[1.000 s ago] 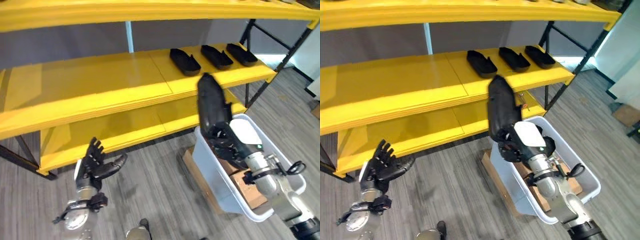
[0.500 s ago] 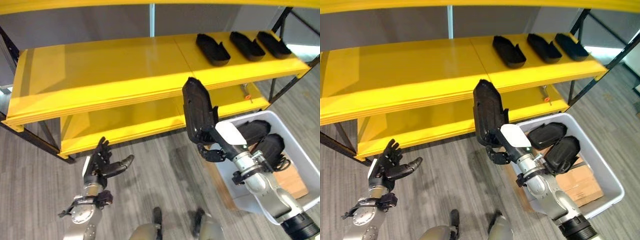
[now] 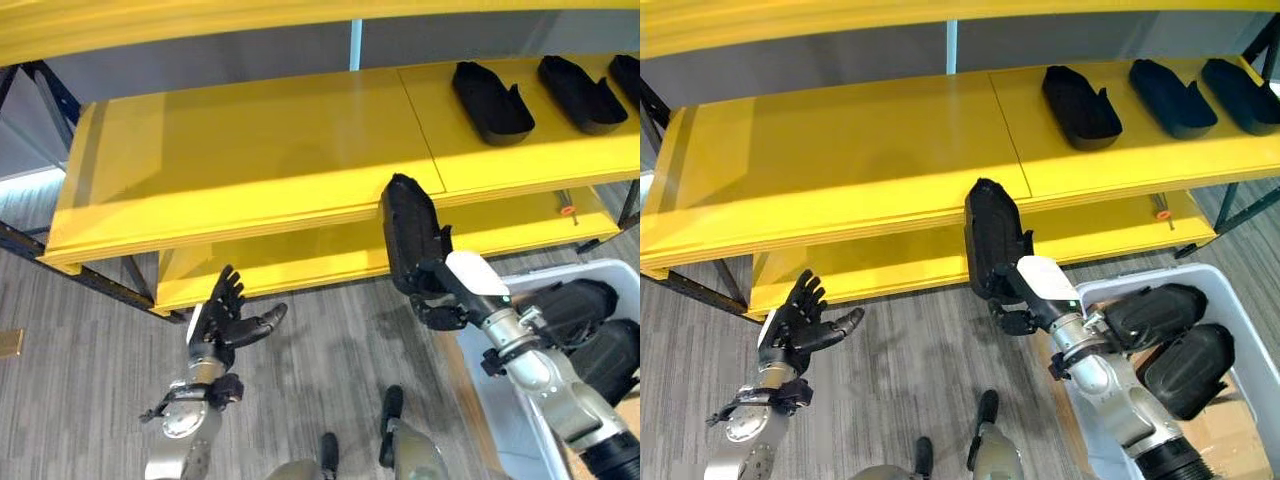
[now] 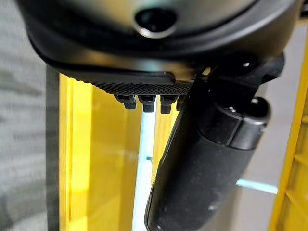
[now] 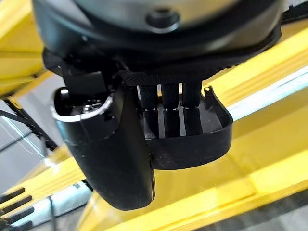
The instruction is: Move parts from the plastic box to the shelf.
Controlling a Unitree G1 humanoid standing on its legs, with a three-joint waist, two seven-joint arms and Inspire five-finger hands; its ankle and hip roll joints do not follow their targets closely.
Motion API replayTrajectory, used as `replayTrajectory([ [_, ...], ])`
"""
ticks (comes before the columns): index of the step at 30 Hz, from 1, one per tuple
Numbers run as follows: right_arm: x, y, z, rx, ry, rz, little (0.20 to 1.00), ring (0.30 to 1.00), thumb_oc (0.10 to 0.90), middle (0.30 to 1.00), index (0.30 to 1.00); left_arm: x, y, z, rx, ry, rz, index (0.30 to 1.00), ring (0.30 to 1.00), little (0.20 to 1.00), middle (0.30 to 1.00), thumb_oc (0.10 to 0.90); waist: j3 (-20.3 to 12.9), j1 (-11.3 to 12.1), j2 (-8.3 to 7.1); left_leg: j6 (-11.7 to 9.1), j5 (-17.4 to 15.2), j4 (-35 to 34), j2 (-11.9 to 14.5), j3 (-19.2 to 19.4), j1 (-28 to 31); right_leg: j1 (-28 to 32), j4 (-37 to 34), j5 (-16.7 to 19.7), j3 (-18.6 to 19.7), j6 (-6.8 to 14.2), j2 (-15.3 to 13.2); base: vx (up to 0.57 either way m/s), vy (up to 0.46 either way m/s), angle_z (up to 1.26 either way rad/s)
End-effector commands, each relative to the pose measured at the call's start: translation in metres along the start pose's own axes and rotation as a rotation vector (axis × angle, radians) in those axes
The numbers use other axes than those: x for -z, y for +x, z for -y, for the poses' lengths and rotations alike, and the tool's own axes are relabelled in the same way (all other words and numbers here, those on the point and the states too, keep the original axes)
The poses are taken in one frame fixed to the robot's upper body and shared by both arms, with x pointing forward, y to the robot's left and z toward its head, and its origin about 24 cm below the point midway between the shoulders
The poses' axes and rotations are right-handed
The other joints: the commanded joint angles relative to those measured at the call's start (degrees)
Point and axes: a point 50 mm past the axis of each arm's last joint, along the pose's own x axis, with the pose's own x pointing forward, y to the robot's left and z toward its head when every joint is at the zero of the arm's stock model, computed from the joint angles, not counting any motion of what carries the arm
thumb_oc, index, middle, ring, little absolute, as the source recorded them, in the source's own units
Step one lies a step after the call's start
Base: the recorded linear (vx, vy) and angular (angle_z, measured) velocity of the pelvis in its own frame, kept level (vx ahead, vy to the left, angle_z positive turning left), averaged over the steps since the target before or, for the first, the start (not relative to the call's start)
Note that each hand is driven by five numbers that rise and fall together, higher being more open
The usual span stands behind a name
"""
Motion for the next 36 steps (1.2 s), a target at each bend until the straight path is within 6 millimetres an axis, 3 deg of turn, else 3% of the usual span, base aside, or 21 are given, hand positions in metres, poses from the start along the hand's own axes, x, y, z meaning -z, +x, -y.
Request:
replayTrajectory([
  [1,-0.033,0.014,0.058,0.294,-0.003,0.206,0.3,0.3,0.4,0.3,0.3,-0.045,0.01,0.006,0.086,0.051,0.222,1.0,1.0,1.0,1.0,0.9,-6.64,-1.35,-1.16,-4.14,-4.34,-0.6,9.89,0.79,1.32,-3.82,6.43,-5.69,0.29,7.52,-2.45,0.1,-0.121,0.32],
  [6,-0.035,0.013,0.062,0.31,-0.01,0.22,0.3,0.3,0.4,0.3,0.3,-0.046,0.013,0.007,0.077,0.046,0.23,1.0,1.0,1.0,1.0,0.9,-6.97,-1.78,-1.11,-4.67,-4.46,1.6,11.59,0.03,0.96,-4.14,9.52,-8.53,-0.28,6.34,-1.8,0.12,-0.141,0.31],
  [7,-0.041,0.015,0.061,0.307,0.002,0.254,0.3,0.3,0.4,0.3,0.3,-0.043,0.011,0.005,0.077,0.036,0.217,1.0,1.0,1.0,1.0,0.9,-6.41,-0.73,-1.62,-6.13,-1.73,11.6,11.82,0.57,-2.37,-0.5,7.72,-10.26,-0.19,4.47,0.06,0.14,-0.24,0.31],
  [8,-0.047,0.017,0.063,0.31,0.012,0.286,0.3,0.3,0.4,0.3,0.3,-0.041,0.009,0.005,0.076,0.027,0.214,1.0,1.0,1.0,1.0,0.9,-4.83,1.1,-2.95,-6.5,1.26,23.01,9.26,-1.81,-7.85,2.52,5.55,-10.41,0.11,2.92,0.68,0.11,-0.232,-0.01],
  [9,-0.047,0.018,0.063,0.312,0.013,0.287,0.3,0.3,0.4,0.3,0.3,-0.042,0.01,0.005,0.077,0.029,0.216,1.0,1.0,1.0,1.0,0.9,-4.86,0.76,-3.07,-6.4,1.35,23.75,9.04,-2.16,-8.7,2.39,5.19,-9.96,-0.19,2.91,0.49,0.02,-0.143,-0.32],
  [10,-0.051,0.018,0.064,0.318,0.013,0.306,0.3,0.3,0.4,0.3,0.3,-0.041,0.009,0.004,0.071,0.023,0.213,1.0,1.0,1.0,1.0,0.9,-4.18,1.91,-3.77,-6.44,2.41,25.9,7.54,-3.22,-10.82,3.54,4.24,-10.22,-0.11,2.59,0.57,0.07,-0.048,-0.41],
  [11,-0.048,0.017,0.069,0.334,-0.001,0.295,0.3,0.3,0.4,0.3,0.3,-0.041,0.007,0.005,0.085,0.002,0.202,1.0,1.0,1.0,1.0,0.9,-3.13,2.16,-5.42,-5.04,0.98,21.36,12.01,-0.33,-18.55,5.93,2.46,-10.61,-1.56,3.6,-0.82,0.21,0.027,0.06],
  [12,-0.047,0.016,0.073,0.353,-0.012,0.296,0.3,0.3,0.4,0.3,0.3,-0.044,0.006,0.004,0.089,0.015,0.21,1.0,1.0,1.0,1.0,0.9,-3.31,2.7,-5.28,-6.37,6.01,12.4,16.83,0.74,-20.88,7.5,1.61,-11.23,-1.81,5.08,-1.14,0.22,0.101,0.46],
  [13,-0.045,0.015,0.073,0.353,-0.017,0.282,0.3,0.3,0.4,0.3,0.3,-0.043,0.005,0.004,0.089,0.019,0.204,1.0,1.0,1.0,1.0,0.9,-3.6,2.66,-5.2,-6.8,7.8,9.62,17.83,1.07,-20.29,7.5,1.6,-10.86,-1.7,5.04,-1.19,0.3,0.253,0.48],
  [14,-0.044,0.015,0.072,0.353,-0.032,0.276,0.3,0.3,0.4,0.3,0.3,-0.043,0.006,0.001,0.074,0.044,0.2,1.0,1.0,1.0,1.0,0.9,-4.26,3.0,-4.16,-8.88,14.41,0.92,21.27,4.25,-20.18,8.82,1.49,-11.82,-1.52,5.63,-0.89,0.27,0.244,0.09],
  [15,-0.044,0.014,0.07,0.344,-0.038,0.273,0.3,0.3,0.4,0.3,0.3,-0.041,0.006,0.0,0.068,0.044,0.194,1.0,1.0,1.0,1.0,0.9,-4.69,2.99,-3.74,-9.32,15.05,0.31,21.74,4.89,-19.05,9.25,1.89,-11.83,-1.5,5.93,-1.23,0.24,0.216,-0.25],
  [16,-0.044,0.014,0.07,0.343,-0.038,0.272,0.3,0.3,0.4,0.3,0.3,-0.041,0.005,0.0,0.068,0.044,0.193,1.0,1.0,1.0,1.0,0.9,-4.62,3.17,-3.72,-9.38,15.22,-0.08,21.81,5.15,-18.62,9.32,1.95,-11.85,-1.31,5.93,-1.2,0.18,0.161,-0.36],
  [19,-0.048,0.015,0.065,0.316,-0.046,0.283,0.3,0.3,0.4,0.3,0.3,-0.039,0.004,-0.003,0.044,0.024,0.189,1.0,1.0,1.0,1.0,0.9,-6.53,3.88,-3.27,-8.55,11.48,-0.1,19.28,5.43,-14.97,11.27,2.62,-12.54,0.41,6.9,-2.86,0.25,0.225,-0.67],
  [21,-0.047,0.015,0.061,0.312,-0.023,0.271,0.3,0.3,0.4,0.3,0.3,-0.042,0.005,-0.004,0.052,0.039,0.203,1.0,1.0,1.0,1.0,0.9,-7.5,4.02,-3.83,-7.73,9.53,2.58,17.02,7.43,-15.11,13.31,1.64,-12.13,0.9,7.62,-4.68,0.25,0.266,-0.61],
  [26,-0.047,0.017,0.056,0.3,-0.02,0.256,0.3,0.3,0.4,0.3,0.3,-0.045,0.005,-0.006,0.046,0.055,0.207,1.0,1.0,1.0,1.0,0.9,-8.25,4.85,-5.24,-6.25,6.13,5.9,14.3,9.68,-15.88,14.08,-0.62,-9.48,0.54,9.35,-7.65,0.12,0.148,-0.09],
  [36,-0.051,0.028,0.056,0.28,-0.027,0.272,0.3,0.3,0.4,0.3,0.3,-0.049,0.005,-0.007,0.033,0.065,0.223,1.0,1.0,1.0,1.0,0.9,-8.11,6.08,-6.54,-4.59,2.98,9.11,11.89,10.22,-18.48,12.94,-2.01,-5.39,-0.1,11.15,-10.12,0.04,0.06,0.02],
])
